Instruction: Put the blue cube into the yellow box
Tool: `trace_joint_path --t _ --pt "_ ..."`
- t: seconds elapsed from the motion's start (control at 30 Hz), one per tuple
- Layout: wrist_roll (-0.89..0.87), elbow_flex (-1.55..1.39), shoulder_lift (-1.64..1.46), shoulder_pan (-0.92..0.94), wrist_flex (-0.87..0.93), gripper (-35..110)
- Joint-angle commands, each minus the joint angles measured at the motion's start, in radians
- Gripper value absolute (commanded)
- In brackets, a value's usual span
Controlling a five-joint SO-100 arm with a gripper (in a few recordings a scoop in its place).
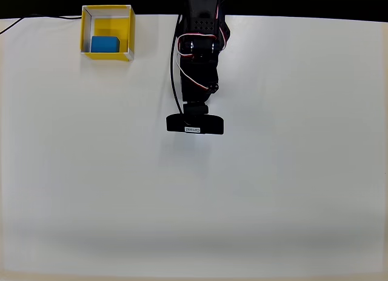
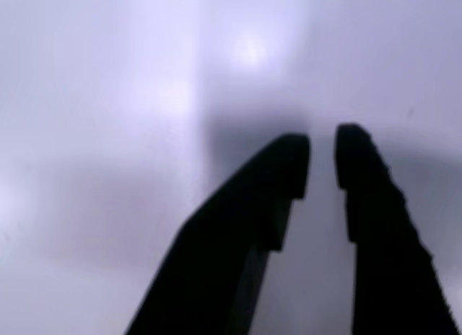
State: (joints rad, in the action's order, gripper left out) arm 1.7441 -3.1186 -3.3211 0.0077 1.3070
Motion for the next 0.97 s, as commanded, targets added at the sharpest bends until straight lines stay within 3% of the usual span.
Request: trace_joint_path --t 0.0,0.93 --pt "-0.080 -0.026 -0.023 0.023 0.052 0" --pt "-0.126 -0.026 -0.020 0.017 0.052 0"
